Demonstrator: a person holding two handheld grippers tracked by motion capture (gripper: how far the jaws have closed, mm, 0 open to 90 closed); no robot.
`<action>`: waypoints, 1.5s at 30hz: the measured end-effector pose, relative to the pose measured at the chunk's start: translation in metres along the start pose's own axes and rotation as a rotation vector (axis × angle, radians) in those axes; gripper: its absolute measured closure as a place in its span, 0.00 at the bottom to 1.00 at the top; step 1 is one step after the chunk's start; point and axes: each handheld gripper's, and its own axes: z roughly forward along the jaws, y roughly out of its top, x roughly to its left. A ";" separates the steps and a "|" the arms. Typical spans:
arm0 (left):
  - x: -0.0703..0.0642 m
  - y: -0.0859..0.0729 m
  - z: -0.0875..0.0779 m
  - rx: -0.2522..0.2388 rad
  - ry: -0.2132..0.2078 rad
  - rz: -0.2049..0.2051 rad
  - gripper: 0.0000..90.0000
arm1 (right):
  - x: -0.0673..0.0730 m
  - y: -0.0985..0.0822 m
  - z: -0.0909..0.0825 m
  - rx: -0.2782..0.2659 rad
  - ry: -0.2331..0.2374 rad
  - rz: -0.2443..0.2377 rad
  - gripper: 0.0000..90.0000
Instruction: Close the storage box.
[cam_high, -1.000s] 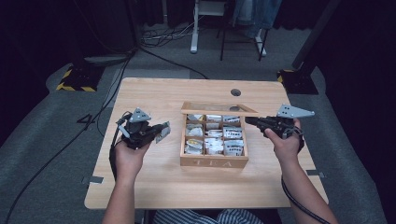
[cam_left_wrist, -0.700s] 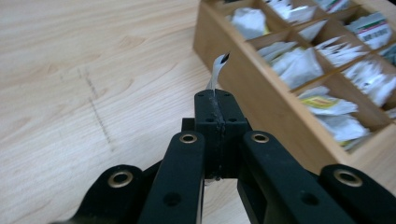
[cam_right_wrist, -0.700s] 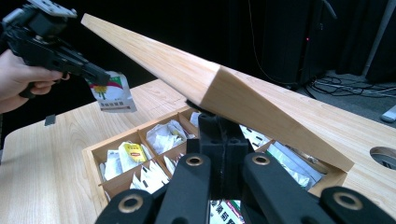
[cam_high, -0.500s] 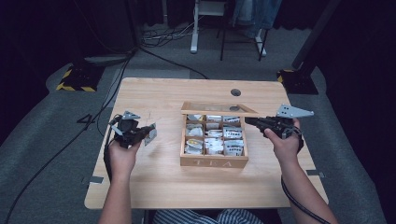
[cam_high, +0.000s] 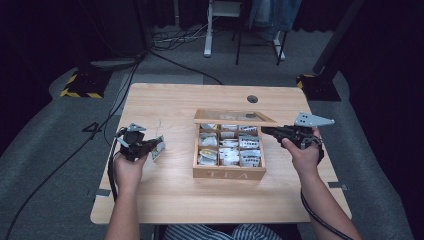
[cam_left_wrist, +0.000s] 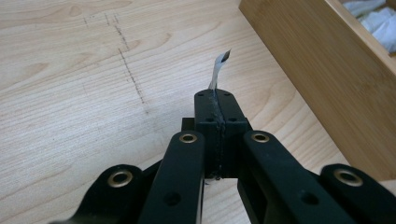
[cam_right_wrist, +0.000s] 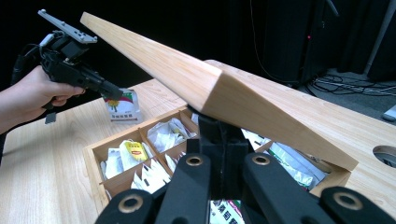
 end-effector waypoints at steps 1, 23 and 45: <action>0.001 0.000 0.000 -0.002 -0.003 -0.006 0.99 | 0.000 0.000 0.000 0.001 0.001 0.000 1.00; -0.022 0.005 -0.033 -0.105 0.111 0.079 0.50 | 0.001 -0.001 0.001 0.009 0.005 0.001 1.00; -0.101 -0.064 -0.035 -0.088 -0.166 0.387 0.52 | 0.009 -0.001 0.002 0.042 0.001 -0.018 1.00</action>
